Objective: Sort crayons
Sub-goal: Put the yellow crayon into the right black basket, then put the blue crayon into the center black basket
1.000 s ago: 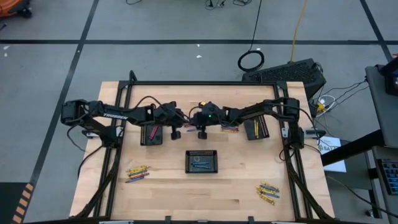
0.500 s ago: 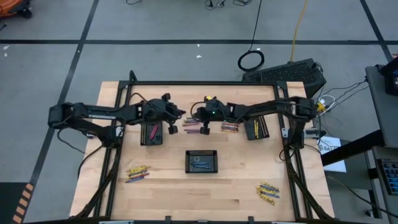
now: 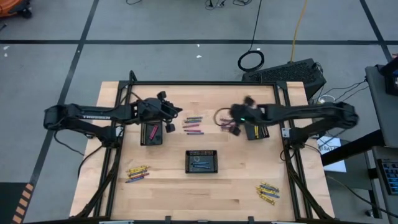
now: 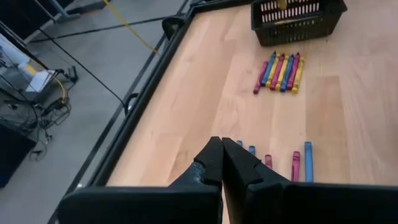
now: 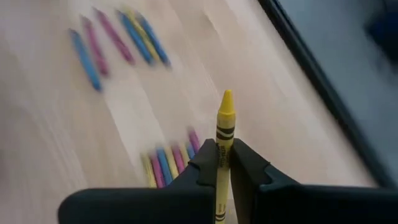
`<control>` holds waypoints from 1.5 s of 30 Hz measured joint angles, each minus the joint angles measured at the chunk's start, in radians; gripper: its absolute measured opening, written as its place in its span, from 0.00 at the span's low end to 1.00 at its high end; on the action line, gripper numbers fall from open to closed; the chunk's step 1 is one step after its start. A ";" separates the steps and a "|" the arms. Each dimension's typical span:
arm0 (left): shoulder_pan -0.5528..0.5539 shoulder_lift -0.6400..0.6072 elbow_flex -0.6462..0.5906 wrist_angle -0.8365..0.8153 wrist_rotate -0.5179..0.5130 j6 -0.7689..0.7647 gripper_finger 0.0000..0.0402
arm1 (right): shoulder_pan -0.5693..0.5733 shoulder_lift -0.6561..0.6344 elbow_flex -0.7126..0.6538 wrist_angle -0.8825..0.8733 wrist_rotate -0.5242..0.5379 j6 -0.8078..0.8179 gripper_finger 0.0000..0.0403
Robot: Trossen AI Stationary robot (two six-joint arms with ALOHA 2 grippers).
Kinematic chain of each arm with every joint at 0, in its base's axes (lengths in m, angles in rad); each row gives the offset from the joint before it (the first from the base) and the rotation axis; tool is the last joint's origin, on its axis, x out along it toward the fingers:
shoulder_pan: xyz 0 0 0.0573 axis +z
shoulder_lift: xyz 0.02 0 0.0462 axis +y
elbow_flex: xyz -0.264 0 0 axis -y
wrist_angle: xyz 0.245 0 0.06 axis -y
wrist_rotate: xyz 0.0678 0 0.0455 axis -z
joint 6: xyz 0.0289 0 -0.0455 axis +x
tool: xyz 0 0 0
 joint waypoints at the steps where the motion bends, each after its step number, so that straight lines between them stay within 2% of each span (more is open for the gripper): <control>1: -0.001 0.009 0.000 0.013 0.000 0.000 0.00 | -0.001 -0.044 -0.042 -0.031 0.001 0.081 0.01; 7: -0.002 0.061 0.000 0.075 0.004 0.002 0.00 | -0.011 -0.257 -0.276 -0.104 -0.031 0.646 0.01; 10: -0.002 0.083 0.000 0.092 0.004 0.004 0.00 | -0.025 -0.310 -0.346 -0.098 -0.084 0.780 0.01; 15: -0.002 0.107 0.000 0.109 0.005 0.008 0.00 | -0.064 -0.316 -0.381 -0.094 -0.110 0.881 0.01; 25: -0.002 0.113 0.000 0.109 0.005 0.008 0.00 | -0.110 -0.226 -0.382 -0.082 -0.111 0.859 0.02; 28: -0.003 0.113 0.000 0.109 0.005 0.007 0.00 | -0.111 -0.214 -0.382 -0.067 -0.110 0.837 0.08; 34: -0.006 0.113 0.000 0.108 0.005 0.007 0.00 | -0.111 -0.223 -0.382 -0.059 -0.110 0.769 0.28; 37: -0.006 0.113 0.000 0.108 0.005 0.003 0.00 | -0.111 -0.237 -0.363 -0.058 -0.110 0.723 0.35; 43: -0.006 0.113 0.000 0.107 0.005 0.001 0.00 | -0.073 -0.263 -0.243 -0.058 -0.118 0.578 0.37; 45: -0.006 0.113 0.000 0.107 0.005 -0.001 0.00 | -0.039 -0.263 -0.187 -0.056 -0.172 0.492 0.36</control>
